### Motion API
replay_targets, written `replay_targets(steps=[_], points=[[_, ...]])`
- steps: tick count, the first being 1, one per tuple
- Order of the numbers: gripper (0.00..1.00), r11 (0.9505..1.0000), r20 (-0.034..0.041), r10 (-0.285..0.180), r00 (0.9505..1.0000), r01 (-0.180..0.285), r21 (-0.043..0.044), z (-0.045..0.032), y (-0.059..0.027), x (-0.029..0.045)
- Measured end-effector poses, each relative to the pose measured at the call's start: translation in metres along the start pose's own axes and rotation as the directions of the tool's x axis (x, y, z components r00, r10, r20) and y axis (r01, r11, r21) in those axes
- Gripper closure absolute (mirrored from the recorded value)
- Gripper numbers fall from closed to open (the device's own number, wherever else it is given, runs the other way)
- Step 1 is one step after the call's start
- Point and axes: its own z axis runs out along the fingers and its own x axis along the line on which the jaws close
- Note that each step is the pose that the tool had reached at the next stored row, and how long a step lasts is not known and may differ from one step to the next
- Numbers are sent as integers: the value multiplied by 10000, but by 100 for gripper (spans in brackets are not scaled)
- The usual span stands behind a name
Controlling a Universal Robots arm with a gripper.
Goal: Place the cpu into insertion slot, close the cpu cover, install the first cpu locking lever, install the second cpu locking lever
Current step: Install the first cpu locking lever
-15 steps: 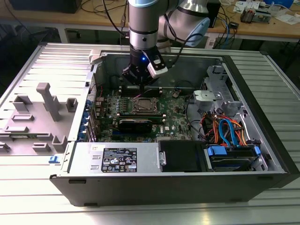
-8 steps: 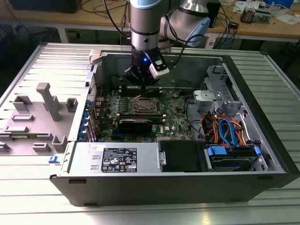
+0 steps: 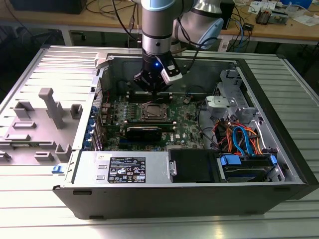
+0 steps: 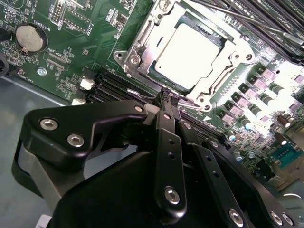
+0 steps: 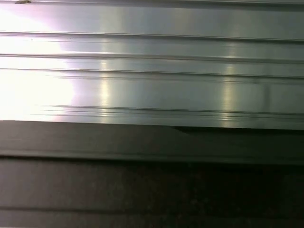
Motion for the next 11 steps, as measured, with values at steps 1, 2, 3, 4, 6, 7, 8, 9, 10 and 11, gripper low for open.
replay_targets(steps=[1, 2, 3, 4, 6, 7, 8, 9, 10, 11], points=[[89, 10000, 0, 0, 10000, 0, 4, 2, 1, -7], [89, 10000, -1, 0, 10000, 0, 11, 6, 2, -21], [89, 10000, -1, 0, 10000, 0, 16, 9, 2, -33], [89, 10000, -1, -1, 10000, 1, 19, 11, 3, -42], [89, 10000, -2, -1, 10000, 1, 26, 17, 4, -60], [89, 10000, -2, 0, 10000, 0, 28, 19, 5, -69], [89, 10000, -2, 0, 10000, 0, 29, 21, 6, -77], [89, 10000, -2, 1, 10000, -1, 31, 24, 6, -86], [89, 10000, -2, 0, 10000, 0, 32, 27, 7, -94], [89, 10000, -3, 0, 10000, 0, 35, 30, 7, -105]])
